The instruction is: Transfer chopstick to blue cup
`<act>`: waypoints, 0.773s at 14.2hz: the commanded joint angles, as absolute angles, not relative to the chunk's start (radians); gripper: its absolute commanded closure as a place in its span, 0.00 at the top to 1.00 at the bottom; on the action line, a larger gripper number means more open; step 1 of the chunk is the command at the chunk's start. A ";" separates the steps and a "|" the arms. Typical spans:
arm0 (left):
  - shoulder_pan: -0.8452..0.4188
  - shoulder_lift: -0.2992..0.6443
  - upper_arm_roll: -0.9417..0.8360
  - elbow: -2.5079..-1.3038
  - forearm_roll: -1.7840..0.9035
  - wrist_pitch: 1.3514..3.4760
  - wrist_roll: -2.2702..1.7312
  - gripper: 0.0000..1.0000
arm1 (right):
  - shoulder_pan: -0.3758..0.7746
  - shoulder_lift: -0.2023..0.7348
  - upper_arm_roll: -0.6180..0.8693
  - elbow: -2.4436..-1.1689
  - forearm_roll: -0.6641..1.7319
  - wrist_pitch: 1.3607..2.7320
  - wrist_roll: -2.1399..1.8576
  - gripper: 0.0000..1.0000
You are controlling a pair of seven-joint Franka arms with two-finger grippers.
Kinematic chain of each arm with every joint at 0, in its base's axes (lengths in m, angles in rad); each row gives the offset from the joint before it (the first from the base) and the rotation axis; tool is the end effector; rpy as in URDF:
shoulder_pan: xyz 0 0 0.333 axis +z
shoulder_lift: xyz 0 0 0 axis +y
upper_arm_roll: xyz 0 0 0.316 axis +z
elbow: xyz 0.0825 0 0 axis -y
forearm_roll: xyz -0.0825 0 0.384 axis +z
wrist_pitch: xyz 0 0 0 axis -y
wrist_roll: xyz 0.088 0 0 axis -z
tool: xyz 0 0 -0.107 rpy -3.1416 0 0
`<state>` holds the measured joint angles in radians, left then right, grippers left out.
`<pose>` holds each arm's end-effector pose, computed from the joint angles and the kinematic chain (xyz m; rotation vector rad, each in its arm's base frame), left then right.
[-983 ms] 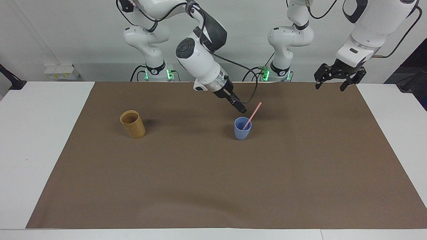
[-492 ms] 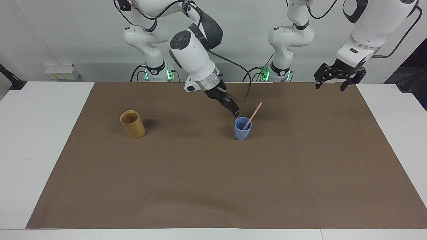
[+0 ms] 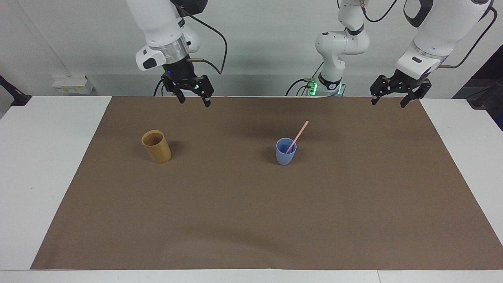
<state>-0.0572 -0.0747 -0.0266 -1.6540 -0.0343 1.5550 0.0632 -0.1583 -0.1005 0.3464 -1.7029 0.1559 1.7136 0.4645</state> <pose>0.5265 -0.0485 0.6244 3.1009 -0.2284 -0.0383 0.5240 0.1238 0.6267 -2.9602 0.4327 -0.0913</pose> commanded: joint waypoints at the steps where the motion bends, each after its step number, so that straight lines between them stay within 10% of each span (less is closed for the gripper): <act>1: -0.040 -0.081 -0.038 -1.647 -0.023 1.543 0.075 1.00 | -0.196 -0.104 0.353 -1.695 0.094 1.692 0.306 1.00; 11: -0.040 -0.081 -0.038 -1.647 -0.023 1.543 0.075 1.00 | -0.077 -0.029 0.154 -1.453 0.015 1.438 0.218 1.00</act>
<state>-0.0572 -0.0748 -0.0266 -1.6540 -0.0343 1.5550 0.0632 -0.1406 -0.0914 0.2198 -1.5460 0.0418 1.5027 0.2626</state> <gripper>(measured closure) 0.000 0.000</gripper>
